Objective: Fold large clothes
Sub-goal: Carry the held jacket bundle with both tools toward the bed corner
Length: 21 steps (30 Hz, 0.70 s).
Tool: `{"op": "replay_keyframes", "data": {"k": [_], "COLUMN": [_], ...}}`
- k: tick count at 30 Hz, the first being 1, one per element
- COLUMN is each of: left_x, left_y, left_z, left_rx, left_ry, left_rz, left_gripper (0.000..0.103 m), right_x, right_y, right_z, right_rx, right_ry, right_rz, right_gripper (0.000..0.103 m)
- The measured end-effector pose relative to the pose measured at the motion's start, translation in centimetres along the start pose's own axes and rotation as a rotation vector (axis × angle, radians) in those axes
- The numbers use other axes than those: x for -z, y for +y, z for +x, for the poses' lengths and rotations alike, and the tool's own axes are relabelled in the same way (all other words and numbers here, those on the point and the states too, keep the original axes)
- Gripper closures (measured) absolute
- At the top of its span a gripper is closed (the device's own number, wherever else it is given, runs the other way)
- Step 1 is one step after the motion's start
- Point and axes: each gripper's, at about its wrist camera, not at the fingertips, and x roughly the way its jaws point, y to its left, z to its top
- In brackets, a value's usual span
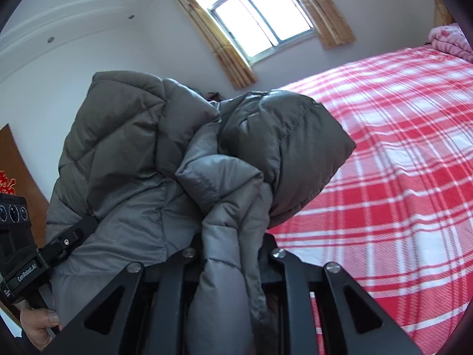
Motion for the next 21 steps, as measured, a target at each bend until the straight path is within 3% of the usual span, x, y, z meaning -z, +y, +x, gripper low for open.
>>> {"op": "replay_keyframes", "data": {"k": [13, 19, 21], "left_x": [1.1, 2.9, 4.1], "left_y": [6.6, 11.0, 13.0], "left_z": [-5.6, -5.8, -5.1], "left_rx": [-0.079, -0.157, -0.202], "left_ry": [-0.04, 0.011, 0.044], "left_rz": [-0.079, -0.11, -0.122], "left_gripper": [0.073, 0.072, 0.068], "right_x": [0.0, 0.9, 1.6], "right_y": [7.7, 10.3, 11.0], "right_z": [3.8, 6.7, 8.3], "right_rx": [-0.123, -0.143, -0.142], "right_ry": [0.041, 0.097, 0.127], "right_rz": [-0.11, -0.16, -0.174], "right_gripper": [0.086, 0.086, 0.086]}}
